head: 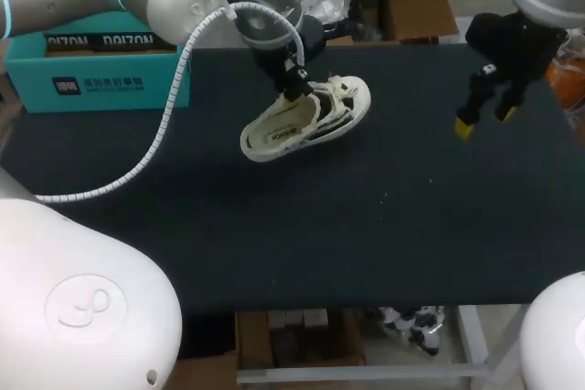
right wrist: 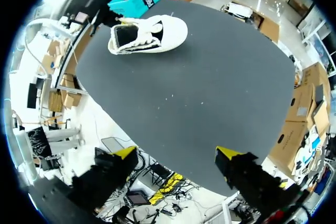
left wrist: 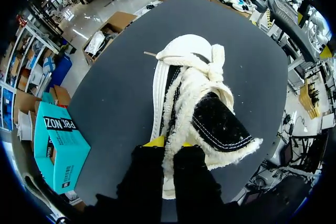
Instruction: Open the shoe tongue, take the insole out of the shoe, put the insole back into the shoe, and pack the shoe into the shoebox
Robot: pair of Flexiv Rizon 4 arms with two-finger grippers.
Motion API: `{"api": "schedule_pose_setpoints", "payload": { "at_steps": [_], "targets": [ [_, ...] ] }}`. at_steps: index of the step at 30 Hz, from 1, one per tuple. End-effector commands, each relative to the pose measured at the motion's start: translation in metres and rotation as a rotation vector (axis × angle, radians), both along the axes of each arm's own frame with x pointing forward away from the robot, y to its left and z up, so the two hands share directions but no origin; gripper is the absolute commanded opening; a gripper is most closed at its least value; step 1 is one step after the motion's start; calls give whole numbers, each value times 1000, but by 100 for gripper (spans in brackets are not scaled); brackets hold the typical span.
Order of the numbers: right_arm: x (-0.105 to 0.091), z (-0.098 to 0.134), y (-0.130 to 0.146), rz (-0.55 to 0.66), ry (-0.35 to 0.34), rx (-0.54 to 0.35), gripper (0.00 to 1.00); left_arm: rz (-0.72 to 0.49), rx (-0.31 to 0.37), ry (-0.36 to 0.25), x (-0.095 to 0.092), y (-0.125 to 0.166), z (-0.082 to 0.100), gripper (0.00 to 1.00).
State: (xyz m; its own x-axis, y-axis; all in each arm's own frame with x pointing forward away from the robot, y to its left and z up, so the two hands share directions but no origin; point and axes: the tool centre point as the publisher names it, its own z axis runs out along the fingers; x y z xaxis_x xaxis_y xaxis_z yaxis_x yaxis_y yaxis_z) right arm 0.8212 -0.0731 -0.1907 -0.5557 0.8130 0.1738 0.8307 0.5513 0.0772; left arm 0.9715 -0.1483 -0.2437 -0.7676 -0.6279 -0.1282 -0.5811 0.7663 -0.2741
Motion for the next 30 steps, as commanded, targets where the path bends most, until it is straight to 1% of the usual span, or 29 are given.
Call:
{"api": "schedule_pose_setpoints", "payload": {
  "at_steps": [1,2,3,4,5,6,7,9,10,11,15,18,20,21,22,23,25,28,30],
  "targets": [
    [-4,0,7,278,-96,-63,100,-3,32,-14,-5,2,26,0],
    [-6,0,4,310,-104,-97,100,-6,42,-20,-5,3,29,0],
    [-8,0,1,401,-120,-113,100,-8,46,-24,-5,4,32,0],
    [-13,0,-4,488,-161,-131,100,-18,53,-26,-5,6,35,0],
    [-15,0,-9,520,-171,-120,100,-21,57,-29,-6,7,37,0],
    [-18,1,-15,575,-184,-145,100,-27,65,-30,-6,9,40,0],
    [-22,1,-20,646,-225,-175,100,-31,78,-30,-5,11,43,0],
    [-24,3,-35,701,-251,-176,100,-46,87,-27,-4,15,48,0],
    [-26,4,-41,736,-278,-186,100,-46,89,-26,-3,18,50,0],
    [-27,5,-47,768,-299,-179,100,-52,98,-21,-2,20,52,0],
    [-27,11,-62,854,-344,-199,100,-78,114,-25,-1,29,58,0],
    [-25,13,-63,922,-349,-216,100,-85,132,-31,0,34,62,0],
    [-21,12,-64,968,-370,-189,100,-96,146,-39,0,38,65,0],
    [-19,12,-64,972,-367,-181,100,-100,148,-42,0,39,64,0],
    [-15,12,-63,965,-345,-176,100,-102,150,-44,1,42,65,0],
    [-15,12,-63,965,-345,-176,100,-102,150,-44,1,42,65,0],
    [-15,12,-63,965,-345,-176,100,-130,157,-58,11,55,70,0],
    [-15,12,-63,965,-345,-176,100,-162,158,-74,24,67,78,0],
    [-15,12,-63,965,-345,-176,100,-185,167,-96,32,75,82,0]
  ]
}}
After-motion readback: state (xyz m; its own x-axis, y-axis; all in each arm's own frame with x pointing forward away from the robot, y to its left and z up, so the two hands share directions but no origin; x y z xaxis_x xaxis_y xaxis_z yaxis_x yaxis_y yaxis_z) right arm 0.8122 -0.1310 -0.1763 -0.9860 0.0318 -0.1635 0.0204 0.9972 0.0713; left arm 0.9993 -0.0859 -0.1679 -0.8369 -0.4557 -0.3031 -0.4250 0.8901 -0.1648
